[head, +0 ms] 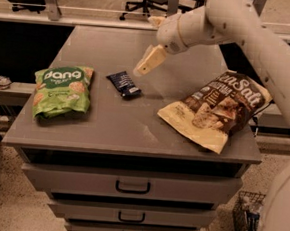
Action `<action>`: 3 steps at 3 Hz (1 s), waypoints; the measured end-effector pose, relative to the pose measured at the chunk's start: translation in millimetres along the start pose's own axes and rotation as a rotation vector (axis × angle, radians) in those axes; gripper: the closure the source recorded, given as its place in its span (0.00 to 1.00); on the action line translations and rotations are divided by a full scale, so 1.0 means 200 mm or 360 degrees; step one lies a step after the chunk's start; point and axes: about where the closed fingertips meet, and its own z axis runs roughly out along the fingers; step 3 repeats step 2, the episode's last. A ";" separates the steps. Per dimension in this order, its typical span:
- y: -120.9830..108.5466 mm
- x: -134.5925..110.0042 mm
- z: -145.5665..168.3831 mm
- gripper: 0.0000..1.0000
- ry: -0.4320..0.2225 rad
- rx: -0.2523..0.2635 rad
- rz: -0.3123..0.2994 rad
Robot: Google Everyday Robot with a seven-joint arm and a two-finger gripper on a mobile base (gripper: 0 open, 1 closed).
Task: Move rxbar blueberry near green rice chip bag
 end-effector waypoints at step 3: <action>-0.09 0.10 -0.28 0.00 -0.0032 0.0189 0.0122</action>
Offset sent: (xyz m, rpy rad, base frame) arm -0.0009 -0.0390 0.0193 0.0633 -0.0130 -0.0866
